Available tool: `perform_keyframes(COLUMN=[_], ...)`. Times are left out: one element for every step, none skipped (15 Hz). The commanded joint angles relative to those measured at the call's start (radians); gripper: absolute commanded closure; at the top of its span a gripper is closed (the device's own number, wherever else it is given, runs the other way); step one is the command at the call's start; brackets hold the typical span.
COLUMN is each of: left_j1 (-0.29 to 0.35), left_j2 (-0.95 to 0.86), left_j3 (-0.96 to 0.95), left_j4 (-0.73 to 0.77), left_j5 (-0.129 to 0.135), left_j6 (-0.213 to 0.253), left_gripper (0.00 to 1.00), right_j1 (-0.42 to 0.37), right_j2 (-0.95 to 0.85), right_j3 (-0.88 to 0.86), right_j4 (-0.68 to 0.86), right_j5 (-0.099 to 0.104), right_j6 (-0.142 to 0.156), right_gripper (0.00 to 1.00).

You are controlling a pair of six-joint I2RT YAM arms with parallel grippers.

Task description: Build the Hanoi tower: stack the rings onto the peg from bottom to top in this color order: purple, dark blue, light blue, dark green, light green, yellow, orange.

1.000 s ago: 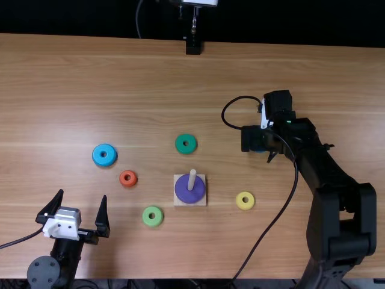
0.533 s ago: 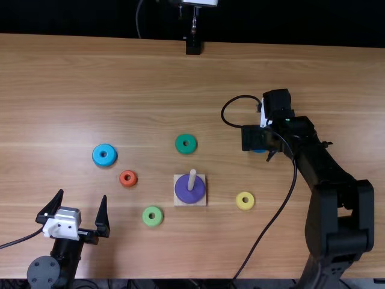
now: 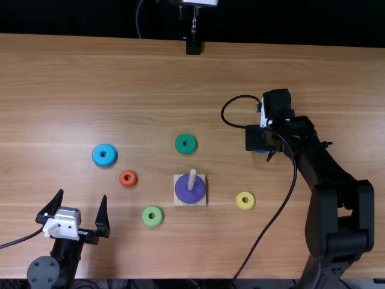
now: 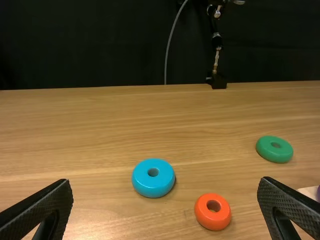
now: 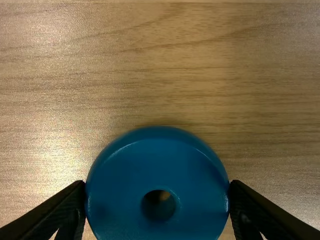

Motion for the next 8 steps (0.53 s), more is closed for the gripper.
perform_keyframes(left_j1=[0.01, 0.01, 0.01, 0.01, 0.01, 0.01, 0.01, 0.01], left_j2=[-0.012, -0.012, -0.012, -0.012, -0.012, -0.012, -0.012, -0.012], left_j3=[-0.031, -0.031, -0.031, -0.031, -0.031, -0.031, -0.031, -0.031], left_j4=[-0.002, -0.002, -0.002, -0.002, -0.002, -0.002, -0.002, -0.002], left_j5=[0.009, 0.009, 0.009, 0.009, 0.009, 0.009, 0.009, 0.009], left_j6=[0.009, 0.009, 0.009, 0.009, 0.009, 0.009, 0.009, 0.009], left_gripper=[0.0, 0.0, 0.0, 0.0, 0.0, 0.0, 0.0, 0.0], right_j1=[-0.004, -0.003, 0.004, 0.014, 0.022, 0.036, 0.05, 0.059], right_j2=[0.014, 0.013, 0.006, 0.006, 0.005, -0.01, -0.047, -0.093], right_j3=[0.028, 0.03, 0.046, 0.086, 0.115, 0.132, 0.146, 0.151], right_j4=[-0.01, -0.027, -0.078, -0.15, -0.226, -0.286, -0.327, -0.353], right_j5=[0.002, 0.002, 0.002, 0.002, -0.002, -0.002, -0.002, -0.002], right_j6=[-0.007, -0.009, -0.014, -0.029, -0.051, -0.079, -0.094, -0.094], right_gripper=[1.0, 1.0, 1.0, 1.0, 1.0, 1.0, 1.0, 1.0])
